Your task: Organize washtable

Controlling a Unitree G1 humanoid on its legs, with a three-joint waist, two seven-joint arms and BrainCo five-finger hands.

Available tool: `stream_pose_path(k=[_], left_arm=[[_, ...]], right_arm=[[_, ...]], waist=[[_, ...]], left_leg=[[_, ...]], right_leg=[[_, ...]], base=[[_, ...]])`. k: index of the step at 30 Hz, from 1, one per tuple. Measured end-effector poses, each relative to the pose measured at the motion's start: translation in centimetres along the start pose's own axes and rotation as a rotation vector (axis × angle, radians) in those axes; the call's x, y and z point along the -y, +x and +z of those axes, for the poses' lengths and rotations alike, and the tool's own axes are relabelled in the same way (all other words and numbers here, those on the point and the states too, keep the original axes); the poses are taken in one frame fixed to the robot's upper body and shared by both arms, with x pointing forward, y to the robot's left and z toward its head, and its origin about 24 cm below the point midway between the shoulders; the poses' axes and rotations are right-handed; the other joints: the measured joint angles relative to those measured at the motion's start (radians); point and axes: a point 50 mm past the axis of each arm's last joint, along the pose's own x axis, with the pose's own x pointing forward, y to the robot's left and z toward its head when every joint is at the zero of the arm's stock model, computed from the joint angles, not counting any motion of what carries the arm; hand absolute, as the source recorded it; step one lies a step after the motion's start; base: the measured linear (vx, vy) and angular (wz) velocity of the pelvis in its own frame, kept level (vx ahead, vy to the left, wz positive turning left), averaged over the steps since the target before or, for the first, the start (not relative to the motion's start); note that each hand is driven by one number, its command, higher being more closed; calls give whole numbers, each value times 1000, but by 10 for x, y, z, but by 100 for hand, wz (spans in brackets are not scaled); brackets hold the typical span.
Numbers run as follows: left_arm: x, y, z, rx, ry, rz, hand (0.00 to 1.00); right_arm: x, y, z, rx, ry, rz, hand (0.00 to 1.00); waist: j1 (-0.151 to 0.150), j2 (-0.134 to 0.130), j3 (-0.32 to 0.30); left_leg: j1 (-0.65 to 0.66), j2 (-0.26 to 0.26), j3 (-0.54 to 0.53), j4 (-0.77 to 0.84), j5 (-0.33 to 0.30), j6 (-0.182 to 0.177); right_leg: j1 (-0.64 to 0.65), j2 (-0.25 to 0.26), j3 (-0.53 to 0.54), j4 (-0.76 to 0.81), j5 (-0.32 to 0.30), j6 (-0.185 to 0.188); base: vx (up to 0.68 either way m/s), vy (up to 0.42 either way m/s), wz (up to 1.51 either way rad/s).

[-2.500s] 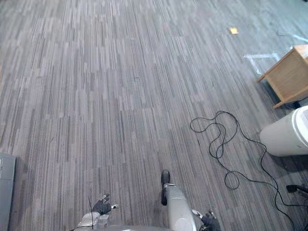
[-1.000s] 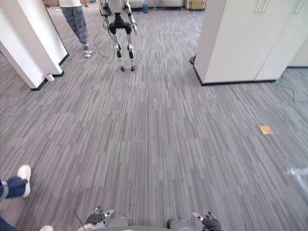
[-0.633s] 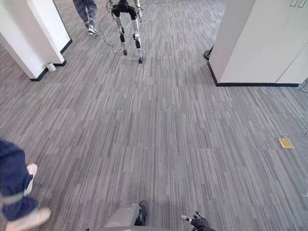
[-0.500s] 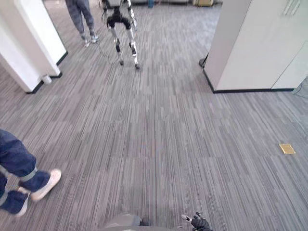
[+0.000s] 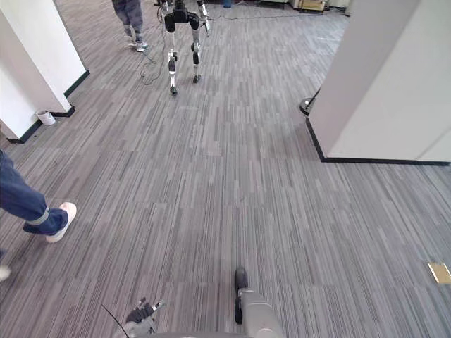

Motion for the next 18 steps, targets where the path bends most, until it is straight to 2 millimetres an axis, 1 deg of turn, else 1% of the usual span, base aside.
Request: stream_pose_path(k=[1, 2, 3, 4, 5, 6, 7, 8, 9, 10, 11, 12, 13, 14, 15, 16, 17, 18], left_arm=[[-3, 0, -2, -10, -6, 7, 0], [-13, -2, -4, -12, -51, 44, 0], [-22, -2, -2, -7, -68, 71, 0], [-25, -3, -2, -5, -66, 80, 0], [-30, -3, -1, -5, -66, 88, 0], [-34, -2, 6, 19, -52, 88, 0], [-37, -2, 9, 30, -41, 90, 0], [-38, -3, 10, 30, -12, 85, 0], [-39, -4, 8, 23, 0, 82, 0], [-42, -5, 4, 11, 9, 85, 0], [-45, -8, -5, -15, 30, 88, 0], [-47, -10, -10, -33, 34, 93, 0], [-51, -13, -19, -62, 32, 105, 0], [-58, -17, -30, -96, 38, 126, 0], [-72, -25, -42, -136, 63, 163, 0], [-80, -29, -47, -160, 89, 182, 0], [-91, -36, -56, -186, 107, 216, 0], [-92, -36, -55, -183, 109, 219, 0]], right_arm=[[-1, 1, 4, 16, 9, 0, 0], [-8, 2, 8, 35, 16, 18, 0], [-13, 3, 12, 42, 25, 29, 0], [-16, 4, 14, 40, 16, 36, 0], [-24, 6, 17, 36, -17, 58, 0], [-34, 8, 20, 38, -58, 81, 0], [-39, 9, 22, 41, -80, 93, 0], [-49, 11, 35, 68, -115, 122, 0], [-54, 13, 46, 94, -140, 136, 0], [-59, 14, 51, 107, -152, 146, 0], [-66, 14, 60, 130, -188, 167, 0], [-66, 15, 62, 136, -200, 168, 0], [-65, 15, 66, 141, -209, 165, 0], [-65, 15, 65, 140, -213, 164, 0], [-67, 15, 59, 122, -231, 167, 0], [-69, 14, 52, 105, -251, 178, 0], [-71, 12, 39, 70, -284, 193, 0], [-74, 12, 34, 60, -294, 202, 0]], waist=[[0, 1, 1], [12, -8, 6], [20, -14, 25], [29, -21, 37], [53, -42, 60], [68, -65, 68], [71, -74, 68], [71, -74, 62], [73, -56, 64], [80, -49, 63], [102, -35, 59], [115, -25, 57], [127, -7, 57], [147, 9, 51], [159, -4, 41], [168, -24, 16], [162, -73, -41], [155, -95, -57]], left_leg=[[-44, 0, 6, 90, 102, 12], [-130, 12, 22, 255, 345, -20], [-194, 73, 97, 423, 313, 15], [-220, 105, 136, 490, 264, 56], [-258, 129, 190, 567, 175, 79], [-322, 126, 204, 581, 108, 76], [-367, 113, 204, 567, 84, 66], [-455, 103, 198, 498, 52, 26], [-516, 97, 197, 372, 34, 2], [-555, 72, 199, 239, 36, -7], [-601, 25, 163, -83, 83, -51], [-616, 11, 138, -201, 119, -76], [-655, 11, 104, -300, 142, -115], [-696, 20, 88, -315, 141, -119], [-702, 26, 115, -257, 169, -113], [-709, 11, 153, -213, 219, -103], [-712, -22, 189, -199, 270, -51], [-698, -40, 204, -207, 282, -32]], right_leg=[[21, 8, 0, -4, -19, -15], [96, 18, 16, -46, -49, -35], [200, 32, 33, -93, -69, -55], [258, 36, 47, -112, -76, -66], [369, 35, 81, -141, -91, -85], [454, 15, 119, -161, -133, -101], [480, 2, 135, -164, -177, -94], [518, -1, 139, -156, -247, -64], [542, -3, 146, -141, -289, -58], [556, -9, 153, -134, -315, -53], [578, -24, 177, -129, -360, -42], [590, -26, 191, -130, -378, -40], [606, -23, 212, -130, -408, -31], [639, -25, 240, -123, -461, -24], [698, -54, 285, -123, -515, -28], [710, -80, 316, -112, -534, -29], [657, -120, 376, 4, -536, -24], [614, -131, 413, 97, -523, 0]], base=[[1065, -229, -14], [841, -181, -18], [803, -183, -18], [713, -154, -17], [632, -102, -21], [602, -71, -16], [538, -17, -1], [562, 68, 2], [454, 70, -6], [569, 166, -29], [433, 152, -35], [687, 268, -49], [637, 318, -59], [815, 445, -89], [711, 412, -95], [771, 413, -99], [623, 317, -67], [766, 393, -54]])
